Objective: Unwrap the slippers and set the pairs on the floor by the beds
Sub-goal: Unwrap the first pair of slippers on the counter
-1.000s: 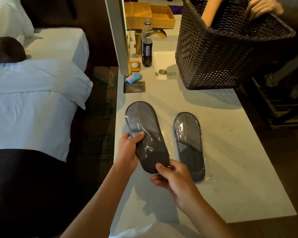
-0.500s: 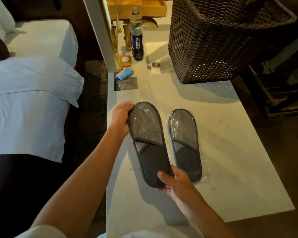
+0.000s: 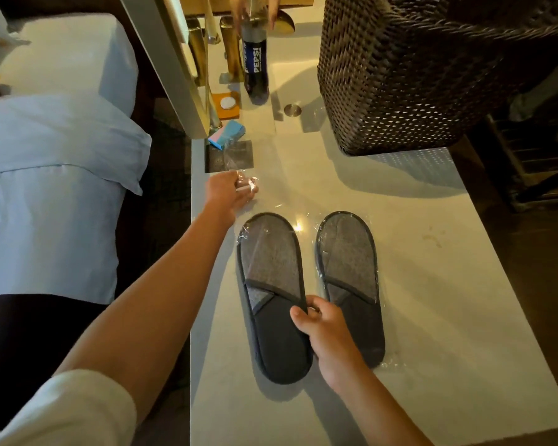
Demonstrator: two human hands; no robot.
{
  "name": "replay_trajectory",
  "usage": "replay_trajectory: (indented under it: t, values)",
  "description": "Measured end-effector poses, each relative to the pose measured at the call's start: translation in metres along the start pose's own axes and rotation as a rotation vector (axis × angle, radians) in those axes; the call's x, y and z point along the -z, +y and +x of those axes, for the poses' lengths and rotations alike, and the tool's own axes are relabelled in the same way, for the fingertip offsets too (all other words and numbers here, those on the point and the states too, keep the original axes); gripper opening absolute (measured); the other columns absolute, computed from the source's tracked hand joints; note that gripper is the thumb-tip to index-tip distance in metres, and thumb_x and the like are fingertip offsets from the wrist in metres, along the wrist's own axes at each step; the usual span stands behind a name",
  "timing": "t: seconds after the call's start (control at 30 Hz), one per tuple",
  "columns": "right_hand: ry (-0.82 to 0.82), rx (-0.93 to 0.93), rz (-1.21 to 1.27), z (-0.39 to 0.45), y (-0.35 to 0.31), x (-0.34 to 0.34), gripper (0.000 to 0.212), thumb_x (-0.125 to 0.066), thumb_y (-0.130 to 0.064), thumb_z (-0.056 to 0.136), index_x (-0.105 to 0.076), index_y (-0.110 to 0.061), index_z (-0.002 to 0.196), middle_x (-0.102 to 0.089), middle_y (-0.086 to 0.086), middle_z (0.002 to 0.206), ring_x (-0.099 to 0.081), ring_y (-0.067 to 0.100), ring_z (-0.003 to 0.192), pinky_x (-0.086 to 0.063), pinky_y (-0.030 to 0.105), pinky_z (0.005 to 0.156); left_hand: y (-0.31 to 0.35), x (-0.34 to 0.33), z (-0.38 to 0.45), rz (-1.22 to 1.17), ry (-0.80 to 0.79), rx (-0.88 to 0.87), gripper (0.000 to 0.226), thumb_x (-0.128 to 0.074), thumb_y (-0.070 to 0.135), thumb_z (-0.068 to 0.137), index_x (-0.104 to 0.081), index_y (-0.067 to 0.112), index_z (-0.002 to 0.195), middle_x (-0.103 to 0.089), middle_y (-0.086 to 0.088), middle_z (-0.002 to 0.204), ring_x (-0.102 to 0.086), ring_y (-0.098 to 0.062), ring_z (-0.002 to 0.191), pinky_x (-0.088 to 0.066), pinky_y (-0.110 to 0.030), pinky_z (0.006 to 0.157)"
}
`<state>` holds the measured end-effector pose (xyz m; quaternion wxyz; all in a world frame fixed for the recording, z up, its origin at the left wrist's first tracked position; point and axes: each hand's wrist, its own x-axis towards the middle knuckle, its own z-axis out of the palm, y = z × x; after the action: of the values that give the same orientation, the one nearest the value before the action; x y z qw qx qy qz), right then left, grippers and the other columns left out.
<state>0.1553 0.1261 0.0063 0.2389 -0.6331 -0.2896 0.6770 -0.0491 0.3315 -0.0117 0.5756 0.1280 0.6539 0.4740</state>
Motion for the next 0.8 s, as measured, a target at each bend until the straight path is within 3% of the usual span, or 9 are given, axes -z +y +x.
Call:
replay_trajectory:
  t: [0.13, 0.27, 0.37, 0.43, 0.5, 0.57, 0.63, 0.73, 0.8]
  values:
    - [-0.008, -0.080, 0.015, 0.003, 0.013, 0.002, 0.005, -0.064, -0.011, 0.093, -0.068, -0.010, 0.095, -0.065, 0.033, 0.108, -0.064, 0.043, 0.106, -0.051, 0.053, 0.101, 0.013, -0.005, 0.026, 0.076, 0.023, 0.010, 0.017, -0.046, 0.014, 0.093, -0.060, 0.007, 0.085, -0.061, -0.005, 0.062, -0.059, -0.013, 0.040, -0.059, -0.032, 0.052]
    - [-0.018, -0.116, 0.044, 0.005, 0.021, 0.003, 0.006, -0.064, -0.008, 0.093, -0.069, -0.009, 0.094, -0.068, 0.031, 0.103, -0.066, 0.042, 0.104, -0.053, 0.051, 0.098, 0.011, -0.007, 0.039, 0.153, 0.078, -0.064, 0.015, -0.048, 0.012, 0.094, -0.060, 0.003, 0.097, -0.066, -0.012, 0.075, -0.067, -0.019, 0.055, -0.063, -0.036, 0.063]
    - [-0.029, -0.120, 0.045, 0.003, 0.022, 0.006, 0.006, -0.063, -0.008, 0.093, -0.069, -0.009, 0.094, -0.071, 0.027, 0.101, -0.069, 0.037, 0.102, -0.055, 0.047, 0.097, 0.004, -0.001, 0.036, 0.115, 0.101, -0.058, 0.015, -0.051, 0.012, 0.093, -0.058, 0.006, 0.082, -0.058, -0.010, 0.071, -0.058, -0.015, 0.050, -0.054, -0.026, 0.051]
    - [-0.036, -0.108, 0.022, 0.000, 0.023, 0.008, 0.006, -0.063, -0.008, 0.093, -0.069, -0.008, 0.096, -0.071, 0.027, 0.100, -0.069, 0.036, 0.102, -0.055, 0.046, 0.096, 0.000, 0.006, 0.025, 0.148, 0.218, -0.104, 0.014, -0.052, 0.014, 0.093, -0.062, 0.007, 0.086, -0.060, -0.006, 0.074, -0.056, -0.011, 0.054, -0.048, -0.023, 0.054]
    - [-0.052, -0.088, 0.003, -0.004, 0.028, 0.011, 0.006, -0.063, -0.007, 0.093, -0.069, -0.007, 0.096, -0.074, 0.022, 0.094, -0.071, 0.031, 0.098, -0.057, 0.040, 0.090, -0.006, 0.022, 0.005, 0.223, 0.405, -0.209, 0.012, -0.051, 0.014, 0.095, -0.062, 0.011, 0.099, -0.063, -0.002, 0.086, -0.059, -0.010, 0.071, -0.051, -0.025, 0.066]
    - [-0.067, -0.074, -0.015, -0.008, 0.032, 0.012, 0.006, -0.063, -0.008, 0.093, -0.068, -0.009, 0.097, -0.076, 0.011, 0.085, -0.072, 0.024, 0.093, -0.058, 0.032, 0.081, -0.019, 0.042, -0.029, 0.211, 0.457, -0.266, 0.010, -0.050, 0.012, 0.095, -0.057, 0.018, 0.096, -0.059, 0.001, 0.085, -0.055, -0.011, 0.074, -0.050, -0.025, 0.067]
    - [-0.058, -0.073, -0.041, -0.011, 0.037, 0.010, 0.008, -0.064, -0.011, 0.093, -0.068, -0.012, 0.100, -0.077, 0.008, 0.093, -0.072, 0.023, 0.097, -0.058, 0.036, 0.087, -0.046, 0.064, -0.074, 0.211, 0.384, -0.242, 0.011, -0.050, 0.011, 0.095, -0.058, 0.019, 0.097, -0.058, 0.001, 0.083, -0.054, -0.012, 0.071, -0.050, -0.026, 0.065]
    - [-0.054, -0.057, -0.037, -0.016, 0.043, 0.006, 0.007, -0.064, -0.009, 0.093, -0.068, -0.005, 0.098, -0.075, 0.018, 0.096, -0.071, 0.032, 0.099, -0.057, 0.042, 0.089, -0.099, 0.088, -0.151, 0.334, 0.189, -0.139, 0.015, -0.054, 0.016, 0.097, -0.061, 0.014, 0.111, -0.066, -0.006, 0.093, -0.066, -0.017, 0.083, -0.059, -0.035, 0.079]
    - [-0.070, -0.056, -0.037, -0.021, 0.047, 0.002, 0.012, -0.065, -0.011, 0.092, -0.068, -0.002, 0.100, -0.076, 0.019, 0.097, -0.073, 0.033, 0.098, -0.058, 0.046, 0.091, -0.122, 0.098, -0.190, 0.381, 0.061, -0.102, 0.014, -0.053, 0.016, 0.098, -0.062, 0.015, 0.109, -0.068, -0.007, 0.091, -0.070, -0.017, 0.084, -0.061, -0.033, 0.077]
